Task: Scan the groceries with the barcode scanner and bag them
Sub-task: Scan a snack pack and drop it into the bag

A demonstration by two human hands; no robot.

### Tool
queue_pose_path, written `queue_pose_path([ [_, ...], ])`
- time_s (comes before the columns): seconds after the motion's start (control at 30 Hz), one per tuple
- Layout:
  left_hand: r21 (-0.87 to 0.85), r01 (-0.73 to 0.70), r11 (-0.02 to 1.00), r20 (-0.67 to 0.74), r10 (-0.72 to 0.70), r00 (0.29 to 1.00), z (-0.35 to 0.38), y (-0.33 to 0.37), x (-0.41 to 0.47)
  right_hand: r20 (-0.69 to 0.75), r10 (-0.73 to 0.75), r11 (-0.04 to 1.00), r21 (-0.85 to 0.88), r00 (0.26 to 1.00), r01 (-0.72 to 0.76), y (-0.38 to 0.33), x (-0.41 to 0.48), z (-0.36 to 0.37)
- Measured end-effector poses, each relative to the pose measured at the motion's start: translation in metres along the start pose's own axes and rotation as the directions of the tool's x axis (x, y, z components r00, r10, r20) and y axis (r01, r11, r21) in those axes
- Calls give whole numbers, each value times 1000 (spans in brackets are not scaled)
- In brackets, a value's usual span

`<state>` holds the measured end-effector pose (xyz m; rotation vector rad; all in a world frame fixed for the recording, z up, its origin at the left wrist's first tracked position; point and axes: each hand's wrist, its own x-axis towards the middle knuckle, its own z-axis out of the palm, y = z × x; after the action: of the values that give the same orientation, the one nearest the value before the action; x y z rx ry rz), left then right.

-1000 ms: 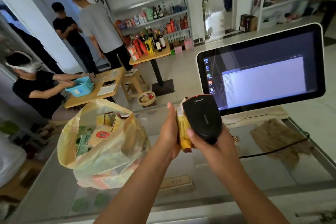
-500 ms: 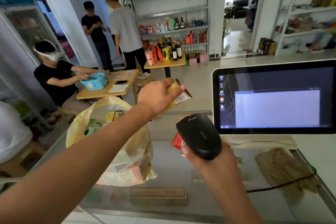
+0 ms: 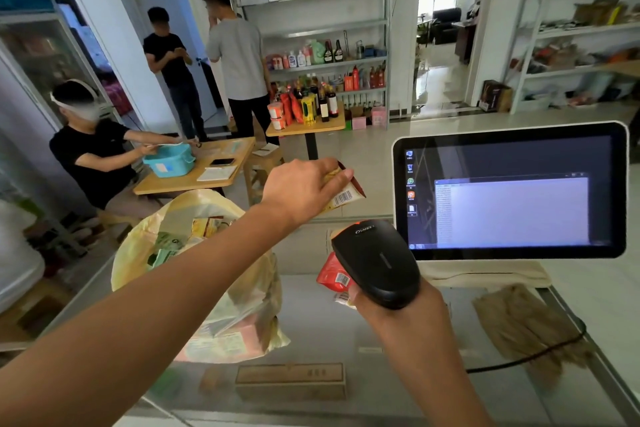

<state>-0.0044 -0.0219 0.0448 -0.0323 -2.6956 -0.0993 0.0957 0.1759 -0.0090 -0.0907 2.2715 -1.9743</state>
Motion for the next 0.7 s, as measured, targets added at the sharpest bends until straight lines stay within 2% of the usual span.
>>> queue_pose_path([
  [0.7, 67, -10, 998, 49, 6, 999, 11, -6, 0, 19, -4, 1000, 22, 1000, 4, 4, 0, -3],
])
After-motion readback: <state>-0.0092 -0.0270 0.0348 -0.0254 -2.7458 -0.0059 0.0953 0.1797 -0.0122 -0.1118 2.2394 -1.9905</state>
